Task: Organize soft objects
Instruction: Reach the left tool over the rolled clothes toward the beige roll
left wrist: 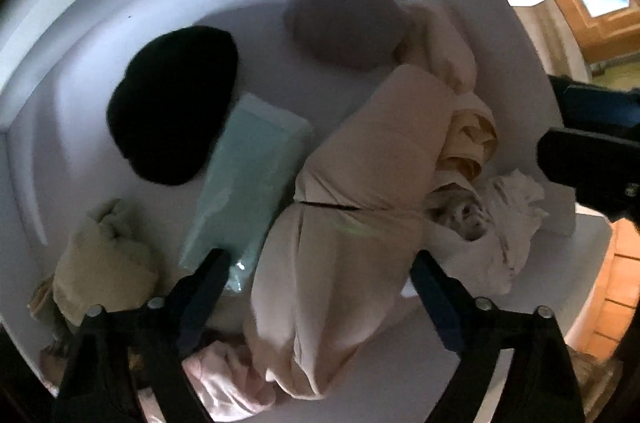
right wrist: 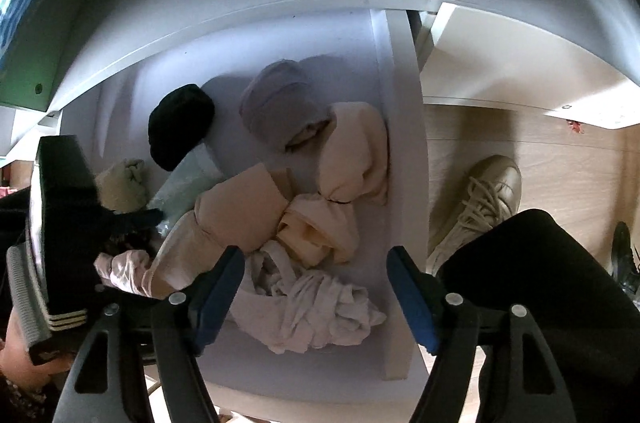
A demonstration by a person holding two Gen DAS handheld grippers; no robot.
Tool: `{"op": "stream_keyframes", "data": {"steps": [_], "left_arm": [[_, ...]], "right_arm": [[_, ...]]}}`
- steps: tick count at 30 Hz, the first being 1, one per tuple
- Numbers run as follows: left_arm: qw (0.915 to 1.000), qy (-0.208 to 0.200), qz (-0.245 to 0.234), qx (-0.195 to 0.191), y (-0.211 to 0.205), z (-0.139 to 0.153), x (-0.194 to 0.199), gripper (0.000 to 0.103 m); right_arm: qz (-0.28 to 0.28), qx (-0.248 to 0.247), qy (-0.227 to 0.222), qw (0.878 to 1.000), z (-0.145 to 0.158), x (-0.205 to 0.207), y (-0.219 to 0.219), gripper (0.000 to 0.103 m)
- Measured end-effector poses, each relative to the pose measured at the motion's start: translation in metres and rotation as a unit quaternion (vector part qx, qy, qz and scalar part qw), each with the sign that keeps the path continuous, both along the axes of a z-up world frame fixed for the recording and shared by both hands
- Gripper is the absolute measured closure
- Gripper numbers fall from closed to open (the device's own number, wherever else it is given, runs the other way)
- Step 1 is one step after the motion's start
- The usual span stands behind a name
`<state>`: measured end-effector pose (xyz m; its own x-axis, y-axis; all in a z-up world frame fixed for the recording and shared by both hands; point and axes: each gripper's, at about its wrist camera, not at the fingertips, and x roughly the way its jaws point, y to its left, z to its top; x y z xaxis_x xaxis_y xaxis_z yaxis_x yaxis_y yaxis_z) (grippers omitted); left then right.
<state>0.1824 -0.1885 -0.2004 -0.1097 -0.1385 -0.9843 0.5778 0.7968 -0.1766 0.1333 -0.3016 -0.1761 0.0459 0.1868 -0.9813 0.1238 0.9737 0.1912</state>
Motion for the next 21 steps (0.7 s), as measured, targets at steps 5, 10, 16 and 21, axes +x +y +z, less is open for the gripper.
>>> {"op": "stream_keyframes", "data": {"steps": [5, 10, 16, 21], "left_arm": [[1.0, -0.004, -0.001, 0.001, 0.007, -0.002, 0.005, 0.012], [0.9987, 0.016, 0.047, 0.012, 0.041, -0.002, 0.009, 0.023], [0.9979, 0.024, 0.059, -0.007, 0.051, 0.0, 0.007, 0.023], [0.9989, 0.014, 0.043, -0.009, 0.049, 0.006, -0.01, 0.022]], "right_arm": [[0.004, 0.003, 0.005, 1.0, -0.003, 0.0, 0.003, 0.028], [0.048, -0.003, 0.026, 0.999, -0.009, -0.003, 0.018, 0.028], [0.135, -0.002, 0.094, 0.986, -0.037, -0.016, 0.049, 0.03], [0.163, -0.014, 0.136, 0.977, -0.056, -0.023, 0.057, 0.032]]}}
